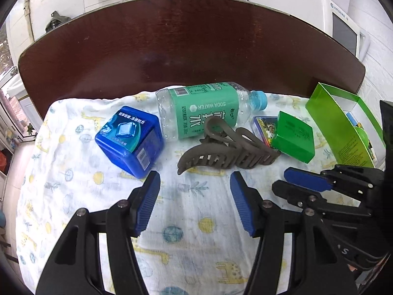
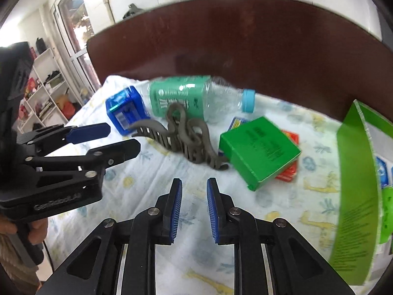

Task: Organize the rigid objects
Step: 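Move the right tool back to the brown hair claw clip, then grasp the brown hair claw clip with the right tool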

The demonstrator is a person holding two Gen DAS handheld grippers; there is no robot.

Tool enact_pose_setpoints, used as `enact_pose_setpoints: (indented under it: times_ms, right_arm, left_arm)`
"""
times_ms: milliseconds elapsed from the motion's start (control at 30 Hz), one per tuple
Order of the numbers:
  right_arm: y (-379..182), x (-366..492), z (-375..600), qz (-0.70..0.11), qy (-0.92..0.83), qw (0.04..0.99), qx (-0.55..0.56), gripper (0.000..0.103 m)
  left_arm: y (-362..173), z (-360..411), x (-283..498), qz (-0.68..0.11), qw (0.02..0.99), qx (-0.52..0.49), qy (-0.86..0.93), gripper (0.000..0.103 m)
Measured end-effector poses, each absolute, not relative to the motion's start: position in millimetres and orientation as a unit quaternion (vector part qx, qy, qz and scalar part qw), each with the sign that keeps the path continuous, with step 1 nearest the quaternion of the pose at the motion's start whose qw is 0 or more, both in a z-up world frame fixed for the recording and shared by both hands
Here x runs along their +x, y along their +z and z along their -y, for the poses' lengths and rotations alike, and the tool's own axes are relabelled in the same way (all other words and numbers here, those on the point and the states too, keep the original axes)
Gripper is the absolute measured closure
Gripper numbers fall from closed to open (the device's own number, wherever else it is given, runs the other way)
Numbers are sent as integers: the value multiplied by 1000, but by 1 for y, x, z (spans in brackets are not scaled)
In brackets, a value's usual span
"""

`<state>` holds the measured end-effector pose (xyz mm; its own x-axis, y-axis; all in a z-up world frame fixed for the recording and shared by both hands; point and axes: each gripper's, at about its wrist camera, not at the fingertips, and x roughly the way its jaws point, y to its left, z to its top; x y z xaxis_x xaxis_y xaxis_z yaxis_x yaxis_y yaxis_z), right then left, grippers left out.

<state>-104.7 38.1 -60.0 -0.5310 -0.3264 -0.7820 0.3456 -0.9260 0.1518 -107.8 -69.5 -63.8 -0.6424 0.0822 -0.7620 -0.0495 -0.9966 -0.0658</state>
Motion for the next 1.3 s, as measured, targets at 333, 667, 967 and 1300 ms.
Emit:
enact_pose_setpoints:
  times_ms: [333, 667, 967, 1300]
  right_arm:
    - [-67, -122, -43, -30, -891, 153, 425, 55]
    - [-76, -139, -38, -20, -882, 210, 420, 57]
    - [-70, -138, -31, -26, -890, 189, 413, 58]
    - [-50, -123, -33, -14, -895, 188, 403, 58]
  left_arm:
    - [-77, 66, -130, 20, 58, -429, 901, 43]
    - [-91, 78, -141, 60, 92, -447, 888, 49]
    - [-83, 77, -135, 64, 106, -440, 889, 56]
    - [-59, 70, -107, 61, 111, -418, 900, 55]
